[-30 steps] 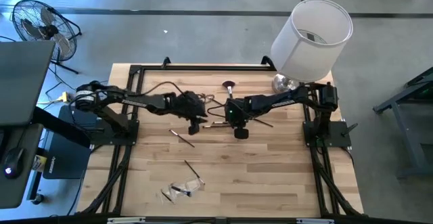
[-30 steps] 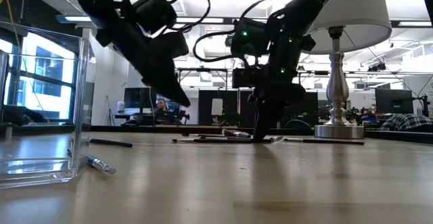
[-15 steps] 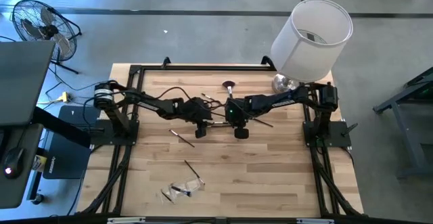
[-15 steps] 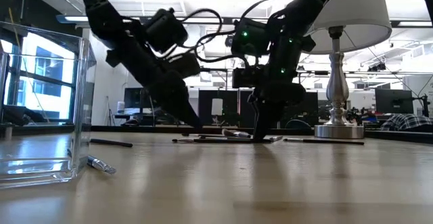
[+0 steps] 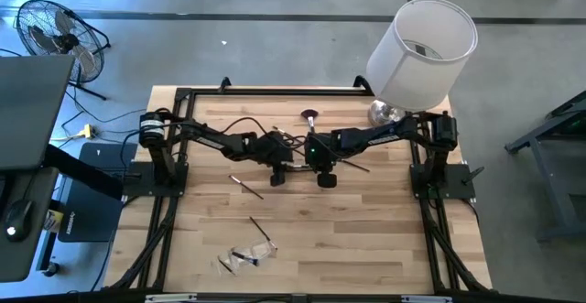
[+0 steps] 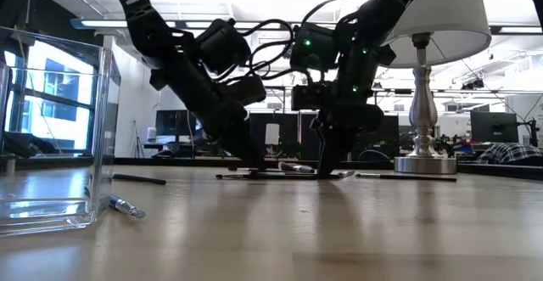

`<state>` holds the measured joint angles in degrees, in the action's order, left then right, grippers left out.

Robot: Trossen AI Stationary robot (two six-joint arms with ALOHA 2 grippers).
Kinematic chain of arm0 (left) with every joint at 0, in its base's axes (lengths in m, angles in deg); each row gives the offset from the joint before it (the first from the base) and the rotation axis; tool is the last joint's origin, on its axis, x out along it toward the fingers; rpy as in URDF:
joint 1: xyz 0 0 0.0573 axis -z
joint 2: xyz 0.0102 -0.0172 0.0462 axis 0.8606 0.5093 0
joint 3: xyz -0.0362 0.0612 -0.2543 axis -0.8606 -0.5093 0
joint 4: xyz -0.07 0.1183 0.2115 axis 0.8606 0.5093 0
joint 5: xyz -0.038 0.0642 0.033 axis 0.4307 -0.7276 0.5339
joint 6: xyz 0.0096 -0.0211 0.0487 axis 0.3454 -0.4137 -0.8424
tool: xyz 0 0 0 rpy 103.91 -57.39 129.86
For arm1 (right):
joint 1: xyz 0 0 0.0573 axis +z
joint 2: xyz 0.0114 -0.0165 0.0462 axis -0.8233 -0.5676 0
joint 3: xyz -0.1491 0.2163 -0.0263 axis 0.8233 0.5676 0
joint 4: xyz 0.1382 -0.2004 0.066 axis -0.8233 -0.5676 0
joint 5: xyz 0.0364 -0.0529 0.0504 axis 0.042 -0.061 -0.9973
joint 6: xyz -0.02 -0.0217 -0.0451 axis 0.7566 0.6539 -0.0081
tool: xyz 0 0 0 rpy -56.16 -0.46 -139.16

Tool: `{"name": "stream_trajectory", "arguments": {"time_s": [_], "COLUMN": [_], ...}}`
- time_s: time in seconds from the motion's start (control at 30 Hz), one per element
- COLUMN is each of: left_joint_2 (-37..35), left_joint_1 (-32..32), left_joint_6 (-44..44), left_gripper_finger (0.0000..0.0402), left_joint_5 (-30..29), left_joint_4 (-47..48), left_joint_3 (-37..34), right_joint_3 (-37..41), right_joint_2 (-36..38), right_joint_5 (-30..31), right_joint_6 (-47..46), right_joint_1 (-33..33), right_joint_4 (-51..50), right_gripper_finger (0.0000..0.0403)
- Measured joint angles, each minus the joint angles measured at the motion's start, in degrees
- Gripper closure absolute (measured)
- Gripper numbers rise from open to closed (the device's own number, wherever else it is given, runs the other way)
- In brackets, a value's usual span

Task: Pick & Place Makeup Supplies
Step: Put the silver makeup brush into the transparent organizer

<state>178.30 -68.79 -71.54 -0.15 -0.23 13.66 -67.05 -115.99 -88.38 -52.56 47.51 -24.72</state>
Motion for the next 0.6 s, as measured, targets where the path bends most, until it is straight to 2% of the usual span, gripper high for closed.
{"name": "stream_trajectory", "arguments": {"time_s": [0.17, 0.6], "left_joint_2": [0.0, -0.2], "left_joint_1": [0.0, 0.0], "left_joint_6": [0.0, 2.0], "left_gripper_finger": [0.0287, 0.0287], "left_joint_5": [-3.8, -2.3], "left_joint_4": [1.1, 3.7], "left_joint_3": [0.1, 0.3], "right_joint_3": [0.0, -0.1], "right_joint_2": [0.0, 0.0], "right_joint_5": [0.0, -0.2], "right_joint_6": [0.0, 0.0], "right_joint_1": [0.0, 0.0], "right_joint_4": [0.0, 0.2], "right_gripper_finger": [0.0384, 0.0382]}}
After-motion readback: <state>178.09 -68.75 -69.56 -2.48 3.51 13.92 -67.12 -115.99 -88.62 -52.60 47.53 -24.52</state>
